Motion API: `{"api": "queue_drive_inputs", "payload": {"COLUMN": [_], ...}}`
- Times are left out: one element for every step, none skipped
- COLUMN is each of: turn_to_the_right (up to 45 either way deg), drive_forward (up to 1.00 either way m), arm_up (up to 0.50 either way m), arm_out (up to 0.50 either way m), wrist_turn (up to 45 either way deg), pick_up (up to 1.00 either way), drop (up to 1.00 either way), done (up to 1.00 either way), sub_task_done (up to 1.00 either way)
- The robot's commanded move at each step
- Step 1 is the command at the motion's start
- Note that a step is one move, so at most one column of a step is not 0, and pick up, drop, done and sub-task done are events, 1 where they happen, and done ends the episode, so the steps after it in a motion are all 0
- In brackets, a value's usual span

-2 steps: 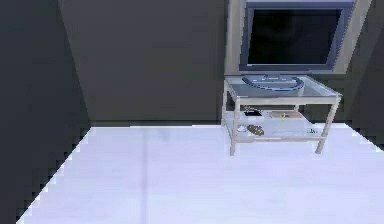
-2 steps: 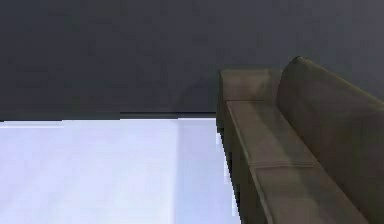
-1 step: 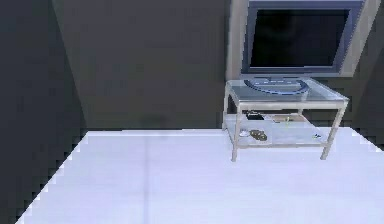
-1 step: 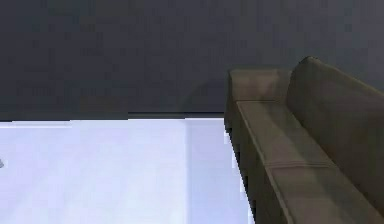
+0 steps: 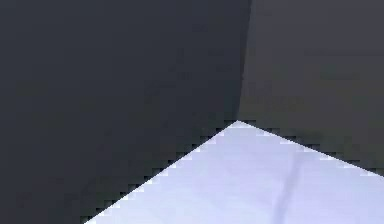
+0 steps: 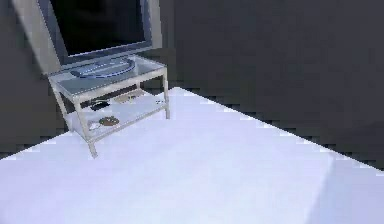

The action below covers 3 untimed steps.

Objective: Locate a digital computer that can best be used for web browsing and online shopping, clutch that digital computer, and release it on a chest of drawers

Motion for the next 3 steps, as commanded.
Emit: {"api": "queue_drive_inputs", "payload": {"turn_to_the_right": [-42.0, 0.0, -45.0], "drive_forward": [0.0, 0.4, 0.0], "arm_up": [0.0, 0.0, 0.0], "arm_out": [0.0, 0.0, 0.0], "wrist_turn": [0.0, 0.0, 0.0], "pick_up": [0.0, 0.0, 0.0], "drop": [0.0, 0.0, 0.0], "done": [0.0, 0.0, 0.0], "sub_task_done": [0.0, 0.0, 0.0]}}
